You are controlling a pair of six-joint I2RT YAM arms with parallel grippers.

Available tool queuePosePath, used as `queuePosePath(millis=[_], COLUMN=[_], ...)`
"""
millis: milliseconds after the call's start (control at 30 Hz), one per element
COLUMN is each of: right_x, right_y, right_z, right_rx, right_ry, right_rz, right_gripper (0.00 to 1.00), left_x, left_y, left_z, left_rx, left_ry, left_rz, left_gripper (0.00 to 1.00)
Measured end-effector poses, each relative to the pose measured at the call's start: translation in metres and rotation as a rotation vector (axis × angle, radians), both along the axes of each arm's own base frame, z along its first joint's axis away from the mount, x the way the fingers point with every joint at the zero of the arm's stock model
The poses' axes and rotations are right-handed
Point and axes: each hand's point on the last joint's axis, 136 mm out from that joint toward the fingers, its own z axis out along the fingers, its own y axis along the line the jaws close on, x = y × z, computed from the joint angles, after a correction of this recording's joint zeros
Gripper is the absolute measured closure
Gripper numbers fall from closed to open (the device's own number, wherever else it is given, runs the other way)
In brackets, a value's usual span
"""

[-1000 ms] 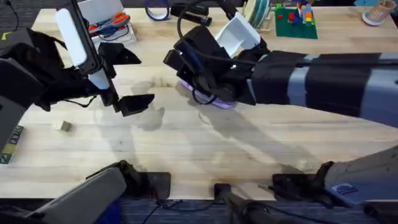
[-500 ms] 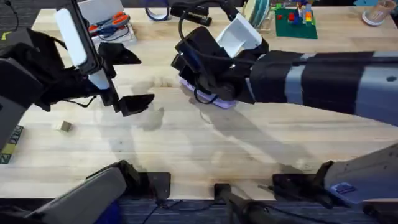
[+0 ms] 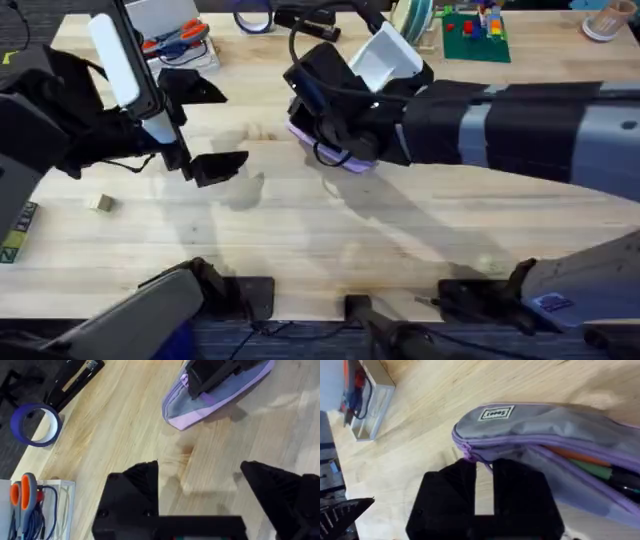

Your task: Unzip the bag, pick up the pens from the table one at a time and place them inside, then zip the bag closed.

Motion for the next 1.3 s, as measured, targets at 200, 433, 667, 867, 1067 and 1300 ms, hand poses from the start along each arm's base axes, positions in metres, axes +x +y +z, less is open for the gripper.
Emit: queuePosePath(millis=[200,433,667,867,1067,1300], right_x=[0.001,0.001,0.001,0.001,0.002,0.000], right_y=[0.002,0.002,0.002,0.003,0.003,0.001], right_z=[0.002,0.002,0.002,0.004,0.033,0.068], right_rx=[0.009,0.010,0.012,0.017,0.048,0.095], right_ry=[-0.007,-0.008,-0.008,-0.011,-0.066,-0.125], right_rz=[0.000,0.001,0.002,0.003,0.026,0.037], right_gripper=[0.970,0.970,0.970,0.970,0.970,0.972], left_x=[0.000,0.000,0.000,0.000,0.000,0.000], left_y=[0.000,0.000,0.000,0.000,0.000,0.000], left_z=[0.000,0.000,0.000,0.000,0.000,0.000], left_rx=[0.000,0.000,0.000,0.000,0.000,0.000], left_ry=[0.000,0.000,0.000,0.000,0.000,0.000], left_rz=[0.000,0.000,0.000,0.000,0.000,0.000], left_gripper=[0.008,0.008,0.008,0.008,0.008,0.007])
